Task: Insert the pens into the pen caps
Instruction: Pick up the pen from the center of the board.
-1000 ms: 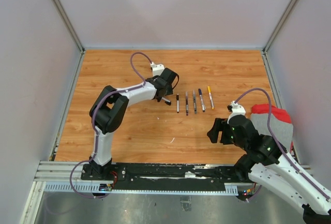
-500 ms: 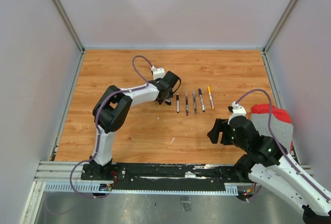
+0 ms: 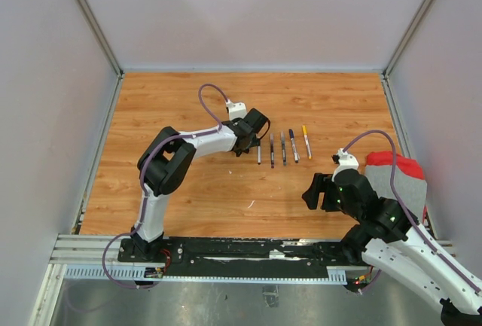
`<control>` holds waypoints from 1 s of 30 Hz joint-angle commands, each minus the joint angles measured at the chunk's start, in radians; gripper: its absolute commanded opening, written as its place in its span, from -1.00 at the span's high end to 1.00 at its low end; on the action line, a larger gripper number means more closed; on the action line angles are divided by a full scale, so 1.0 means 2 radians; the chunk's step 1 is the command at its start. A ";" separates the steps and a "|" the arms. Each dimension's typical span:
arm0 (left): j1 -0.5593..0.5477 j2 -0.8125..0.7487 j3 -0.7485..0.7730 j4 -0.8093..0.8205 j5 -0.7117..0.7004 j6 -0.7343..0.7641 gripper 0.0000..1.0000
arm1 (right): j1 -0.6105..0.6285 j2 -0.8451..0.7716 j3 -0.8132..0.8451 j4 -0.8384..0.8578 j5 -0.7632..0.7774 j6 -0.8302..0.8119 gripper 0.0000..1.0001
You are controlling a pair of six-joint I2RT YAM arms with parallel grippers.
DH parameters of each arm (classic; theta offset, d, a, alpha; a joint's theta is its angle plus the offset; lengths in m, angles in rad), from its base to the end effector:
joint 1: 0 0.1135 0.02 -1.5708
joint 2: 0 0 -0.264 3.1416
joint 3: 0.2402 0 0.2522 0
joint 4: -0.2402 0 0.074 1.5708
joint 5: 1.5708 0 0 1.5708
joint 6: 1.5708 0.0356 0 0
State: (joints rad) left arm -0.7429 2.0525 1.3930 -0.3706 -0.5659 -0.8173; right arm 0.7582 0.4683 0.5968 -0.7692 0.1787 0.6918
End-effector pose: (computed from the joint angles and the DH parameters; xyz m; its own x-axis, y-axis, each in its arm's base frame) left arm 0.3268 -0.2742 0.1556 -0.7002 -0.1928 -0.6874 -0.2089 0.9760 -0.0609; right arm 0.0821 0.0690 0.2584 -0.6999 0.2018 -0.6851 -0.1645 0.8879 0.4296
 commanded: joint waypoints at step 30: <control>0.006 0.005 -0.022 0.007 0.001 0.049 0.90 | -0.005 -0.002 0.002 -0.008 0.000 0.002 -0.50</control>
State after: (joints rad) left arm -0.7418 2.0613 1.3914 -0.3519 -0.5812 -0.7624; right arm 0.7582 0.4675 0.5968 -0.7692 0.1787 0.6922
